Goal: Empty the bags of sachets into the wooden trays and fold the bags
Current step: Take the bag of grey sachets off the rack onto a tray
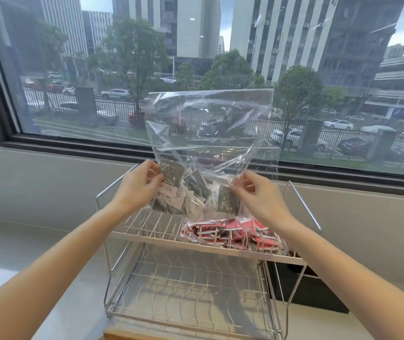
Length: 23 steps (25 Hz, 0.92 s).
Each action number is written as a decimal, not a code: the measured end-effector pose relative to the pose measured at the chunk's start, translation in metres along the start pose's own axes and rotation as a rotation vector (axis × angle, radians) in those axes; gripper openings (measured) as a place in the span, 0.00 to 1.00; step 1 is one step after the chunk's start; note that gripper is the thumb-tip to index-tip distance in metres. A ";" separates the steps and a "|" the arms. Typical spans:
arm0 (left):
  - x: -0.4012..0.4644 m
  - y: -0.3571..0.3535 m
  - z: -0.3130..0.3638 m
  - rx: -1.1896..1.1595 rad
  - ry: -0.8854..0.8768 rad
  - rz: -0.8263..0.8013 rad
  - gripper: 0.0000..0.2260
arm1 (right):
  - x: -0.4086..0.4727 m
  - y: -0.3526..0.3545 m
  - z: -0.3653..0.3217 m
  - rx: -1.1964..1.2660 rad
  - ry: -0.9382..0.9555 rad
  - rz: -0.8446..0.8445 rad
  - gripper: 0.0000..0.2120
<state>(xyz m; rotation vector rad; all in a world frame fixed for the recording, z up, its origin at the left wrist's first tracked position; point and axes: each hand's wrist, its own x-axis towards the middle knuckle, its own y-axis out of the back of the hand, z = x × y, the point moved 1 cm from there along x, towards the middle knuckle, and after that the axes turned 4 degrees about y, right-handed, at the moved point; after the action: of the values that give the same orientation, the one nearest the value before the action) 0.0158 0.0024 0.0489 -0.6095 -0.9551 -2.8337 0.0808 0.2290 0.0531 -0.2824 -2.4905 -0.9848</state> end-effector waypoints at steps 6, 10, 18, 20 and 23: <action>-0.064 0.017 0.030 -0.299 -0.016 -0.068 0.03 | -0.050 0.038 -0.022 0.137 -0.086 0.024 0.03; -0.129 0.004 0.020 -0.456 0.055 -0.158 0.06 | -0.116 0.042 -0.011 0.222 -0.168 -0.051 0.01; -0.244 -0.046 -0.027 -0.620 0.340 -0.322 0.14 | -0.246 0.016 0.032 0.385 -0.459 -0.094 0.13; -0.265 -0.056 -0.037 -0.621 0.430 -0.389 0.19 | -0.272 0.007 0.041 0.362 -0.510 -0.132 0.12; -0.292 -0.065 -0.047 -0.576 0.521 -0.438 0.18 | -0.299 -0.006 0.052 0.353 -0.537 -0.159 0.07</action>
<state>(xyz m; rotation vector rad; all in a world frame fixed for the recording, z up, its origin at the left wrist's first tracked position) 0.2533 0.0142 -0.1377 0.3700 -0.1874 -3.3828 0.3243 0.2528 -0.1262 -0.2633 -3.1576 -0.5517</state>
